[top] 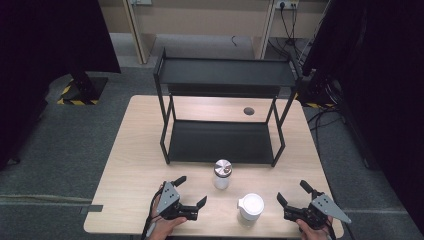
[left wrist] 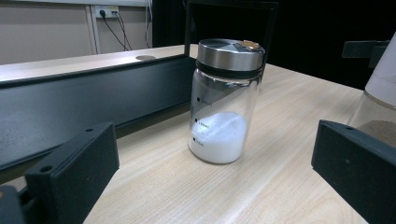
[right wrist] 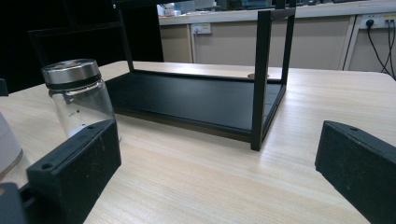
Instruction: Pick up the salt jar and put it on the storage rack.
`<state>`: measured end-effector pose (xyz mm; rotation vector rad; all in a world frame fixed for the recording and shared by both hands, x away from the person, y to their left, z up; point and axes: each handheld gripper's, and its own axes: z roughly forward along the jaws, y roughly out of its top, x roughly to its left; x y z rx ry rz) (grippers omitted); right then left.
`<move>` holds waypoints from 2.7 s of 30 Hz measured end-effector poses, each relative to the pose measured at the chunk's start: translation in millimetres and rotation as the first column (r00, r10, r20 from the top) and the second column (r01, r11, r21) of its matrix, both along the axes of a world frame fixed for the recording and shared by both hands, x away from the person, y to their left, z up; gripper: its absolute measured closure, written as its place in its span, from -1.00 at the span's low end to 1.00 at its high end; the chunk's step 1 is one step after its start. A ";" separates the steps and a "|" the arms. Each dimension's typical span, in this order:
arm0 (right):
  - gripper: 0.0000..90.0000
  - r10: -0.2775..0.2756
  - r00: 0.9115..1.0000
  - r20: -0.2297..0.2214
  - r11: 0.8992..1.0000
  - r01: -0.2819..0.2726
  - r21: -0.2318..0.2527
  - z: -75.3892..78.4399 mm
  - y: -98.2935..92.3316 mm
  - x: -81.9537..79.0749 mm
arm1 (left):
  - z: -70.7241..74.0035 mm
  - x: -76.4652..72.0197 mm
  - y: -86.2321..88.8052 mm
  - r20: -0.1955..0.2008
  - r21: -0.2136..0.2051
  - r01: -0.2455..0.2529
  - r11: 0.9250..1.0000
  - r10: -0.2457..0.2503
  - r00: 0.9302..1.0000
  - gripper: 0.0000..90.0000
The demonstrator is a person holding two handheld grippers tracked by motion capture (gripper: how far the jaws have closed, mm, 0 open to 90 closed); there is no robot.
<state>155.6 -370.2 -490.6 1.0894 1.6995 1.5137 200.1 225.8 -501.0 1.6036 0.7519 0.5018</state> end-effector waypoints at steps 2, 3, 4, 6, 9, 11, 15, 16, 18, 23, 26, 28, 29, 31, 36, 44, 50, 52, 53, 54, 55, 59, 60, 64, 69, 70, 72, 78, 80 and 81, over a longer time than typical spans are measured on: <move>-0.99 0.000 1.000 0.000 1.000 0.000 0.000 0.0 0.1 -0.1 | -0.1 -0.1 -0.2 0.000 -0.001 0.000 1.000 0.000 1.000 -1.00; -0.99 0.000 1.000 0.001 1.000 0.000 -0.001 0.0 0.2 -0.1 | -0.1 -0.1 -0.4 0.000 -0.001 0.000 1.000 0.000 1.000 -1.00; -0.99 0.000 1.000 0.001 1.000 0.000 -0.001 -0.1 0.3 -0.1 | -0.2 -0.1 -0.4 -0.001 -0.002 0.001 1.000 -0.001 1.000 -1.00; -0.99 0.000 1.000 0.001 1.000 0.000 -0.001 -0.1 0.3 -0.1 | -0.3 -0.1 -0.6 -0.002 -0.003 0.002 1.000 -0.002 1.000 -1.00; -0.99 -0.001 1.000 0.000 1.000 0.001 0.000 -0.3 0.6 -0.2 | -0.3 -0.2 -0.7 -0.001 -0.004 0.002 1.000 -0.002 1.000 -1.00; -0.99 -0.002 1.000 0.001 1.000 0.002 0.000 -0.3 0.7 -0.3 | -0.4 -0.1 -0.5 -0.003 -0.006 0.001 1.000 -0.001 1.000 -1.00; -0.99 -0.003 1.000 0.001 1.000 0.003 0.001 -0.4 0.4 -0.4 | -0.5 0.0 -0.1 -0.003 -0.008 0.001 1.000 -0.001 1.000 -1.00; -0.99 -0.004 1.000 0.001 1.000 0.004 0.001 -0.4 0.4 -0.3 | -0.5 0.0 -0.1 -0.003 -0.009 0.001 1.000 -0.001 1.000 -1.00; -0.99 -0.004 1.000 -0.001 1.000 0.004 0.002 -0.3 0.4 -0.3 | -0.6 -0.1 -0.1 -0.003 -0.010 0.000 1.000 0.000 1.000 -1.00; -0.99 -0.006 1.000 0.000 1.000 0.006 0.004 -0.5 0.2 -0.6 | -0.5 -0.2 0.0 -0.002 -0.009 0.000 1.000 0.000 1.000 -1.00; -0.99 -0.007 1.000 -0.001 1.000 0.007 0.006 -0.6 -0.2 -0.7 | -0.5 -0.2 -0.2 -0.002 -0.011 0.001 1.000 -0.001 1.000 -1.00; -0.99 -0.009 1.000 -0.001 1.000 0.009 0.008 -0.8 -0.3 -0.8 | -0.6 -0.2 -0.2 -0.003 -0.011 0.001 1.000 -0.001 1.000 -1.00; -0.99 -0.008 1.000 0.000 1.000 0.008 0.008 -0.7 -0.2 -0.9 | -0.6 -0.2 -0.2 -0.003 -0.011 0.001 1.000 -0.001 1.000 -1.00; -0.99 -0.008 1.000 0.002 1.000 0.008 0.008 -0.9 -0.2 -0.8 | -0.6 -0.4 0.0 -0.003 -0.012 0.001 1.000 -0.001 1.000 -1.00; -0.99 -0.009 1.000 0.003 1.000 0.009 0.008 -1.2 -0.4 -1.0 | -0.6 -0.1 0.1 -0.005 -0.015 0.001 1.000 -0.002 1.000 -1.00; -0.99 -0.013 1.000 0.001 1.000 0.013 0.014 -1.7 -0.8 -1.0 | -0.4 -0.1 -1.7 -0.003 -0.015 0.010 1.000 -0.010 1.000 -1.00; -0.99 -0.013 1.000 0.003 1.000 0.013 0.012 -1.7 -1.2 -1.2 | 0.0 0.8 -4.3 0.001 -0.018 0.017 1.000 -0.017 1.000 -1.00; -0.99 -0.014 1.000 0.003 1.000 0.014 0.014 -1.8 -1.8 -1.3 | 0.5 2.1 -5.7 0.000 -0.020 0.020 1.000 -0.020 1.000 -1.00; -0.99 -0.015 1.000 0.003 1.000 0.015 0.014 -1.8 -1.8 -1.4 | 0.8 3.1 -6.6 0.000 -0.021 0.023 1.000 -0.023 1.000 -1.00; -0.99 -0.016 1.000 0.003 1.000 0.016 0.014 -1.8 -1.9 -1.4 | 1.0 4.0 -7.8 0.001 -0.021 0.025 0.999 -0.025 1.000 -1.00; -0.99 -0.015 1.000 0.005 1.000 0.015 0.013 -1.8 -2.0 -1.7 | 1.5 4.8 -9.0 0.002 -0.019 0.026 0.999 -0.026 1.000 -1.00; -0.99 -0.013 1.000 0.006 1.000 0.013 0.011 -1.9 -2.0 -2.0 | 3.0 7.6 -12.8 0.004 -0.024 0.031 0.999 -0.031 1.000 -1.00; -0.99 -0.013 1.000 0.005 1.000 0.013 0.011 -1.9 -1.9 -2.0 | 3.4 8.0 -13.1 0.005 -0.024 0.033 0.999 -0.033 0.999 -1.00; -0.99 -0.010 1.000 0.002 1.000 0.010 0.009 -1.8 -1.5 -1.5 | 3.5 9.2 -13.9 0.003 -0.031 0.031 0.999 -0.031 1.000 -1.00; -0.99 -0.011 1.000 0.005 1.000 0.011 0.008 -1.9 -1.2 -1.8 | 5.0 12.6 -16.0 0.000 -0.035 0.030 0.999 -0.030 1.000 -1.00; -0.99 -0.011 1.000 0.005 1.000 0.011 0.008 -1.9 -1.2 -1.8 | 5.6 13.3 -16.6 0.001 -0.034 0.029 0.999 -0.029 1.000 -1.00; -0.99 -0.013 1.000 0.003 1.000 0.013 0.011 -1.8 -1.3 -1.5 | 6.8 15.5 -17.5 0.002 -0.036 0.030 0.999 -0.030 1.000 -1.00; -0.99 -0.015 1.000 0.006 1.000 0.015 0.012 -1.9 -1.7 -1.8 | 9.5 23.8 -23.5 0.005 -0.035 0.036 0.999 -0.036 0.999 -1.00; -0.99 -0.016 1.000 0.007 1.000 0.016 0.013 -2.1 -1.9 -1.8 | 9.8 26.1 -25.5 0.004 -0.034 0.037 0.999 -0.037 0.999 -1.00; -0.99 -0.017 1.000 0.006 1.000 0.017 0.014 -1.9 -2.1 -1.9 | 9.8 27.4 -26.4 0.003 -0.035 0.038 0.999 -0.038 0.999 -1.00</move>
